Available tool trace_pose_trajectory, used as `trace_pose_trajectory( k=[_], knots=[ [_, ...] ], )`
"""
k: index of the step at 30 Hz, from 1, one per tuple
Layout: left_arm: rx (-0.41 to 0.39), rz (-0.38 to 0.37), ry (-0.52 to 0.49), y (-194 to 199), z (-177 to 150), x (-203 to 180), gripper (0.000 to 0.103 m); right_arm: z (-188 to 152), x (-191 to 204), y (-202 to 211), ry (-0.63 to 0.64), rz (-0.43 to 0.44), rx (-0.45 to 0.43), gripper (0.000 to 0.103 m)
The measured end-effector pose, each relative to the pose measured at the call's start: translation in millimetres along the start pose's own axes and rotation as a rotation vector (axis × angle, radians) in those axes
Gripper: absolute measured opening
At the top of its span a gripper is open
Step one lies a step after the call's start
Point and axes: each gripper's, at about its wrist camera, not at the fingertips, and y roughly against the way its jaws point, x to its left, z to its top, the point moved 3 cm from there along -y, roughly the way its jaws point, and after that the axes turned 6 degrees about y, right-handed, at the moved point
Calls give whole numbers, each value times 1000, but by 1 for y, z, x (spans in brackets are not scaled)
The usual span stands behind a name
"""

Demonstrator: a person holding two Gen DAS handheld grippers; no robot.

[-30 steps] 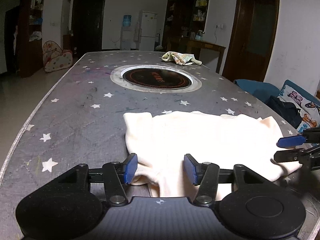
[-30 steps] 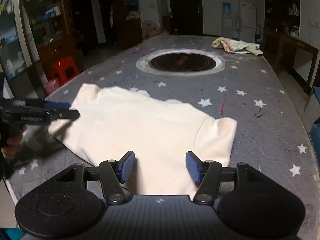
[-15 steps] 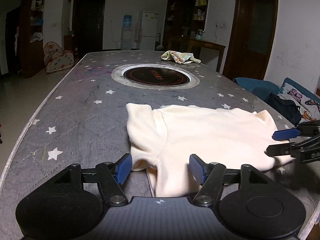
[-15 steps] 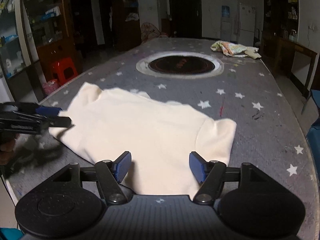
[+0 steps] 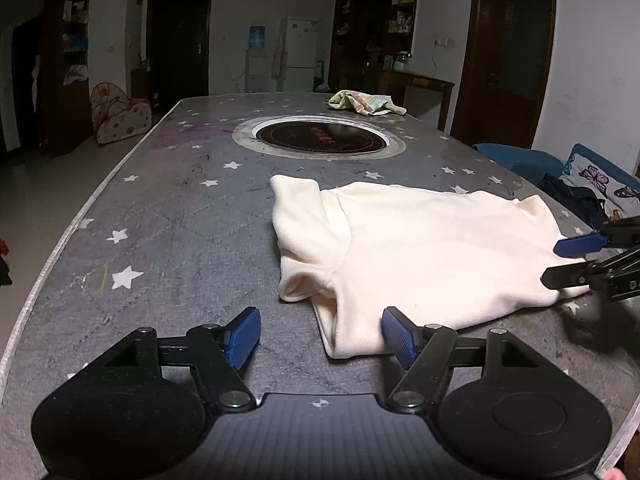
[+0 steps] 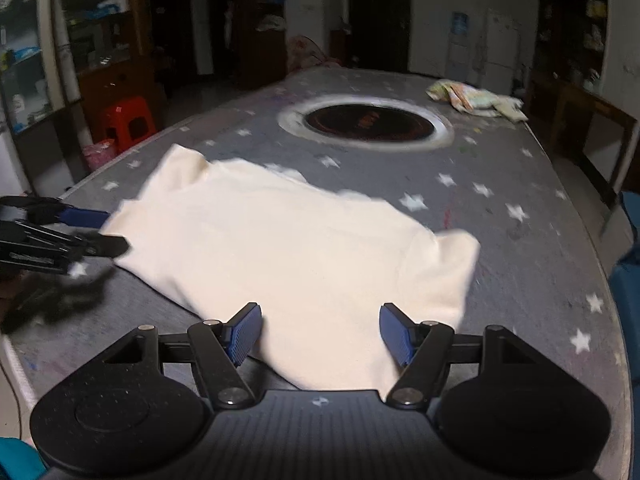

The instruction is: Fold clothes

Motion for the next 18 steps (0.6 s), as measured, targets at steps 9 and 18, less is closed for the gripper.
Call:
trace_pose_trajectory(
  k=[9, 18],
  knots=[
    [-12, 25, -35, 2, -1, 1, 64, -5, -2, 0, 44, -49, 32, 65],
    [-7, -57, 141, 11, 16, 24, 65, 26, 35, 13, 148, 60, -16, 64]
  ],
)
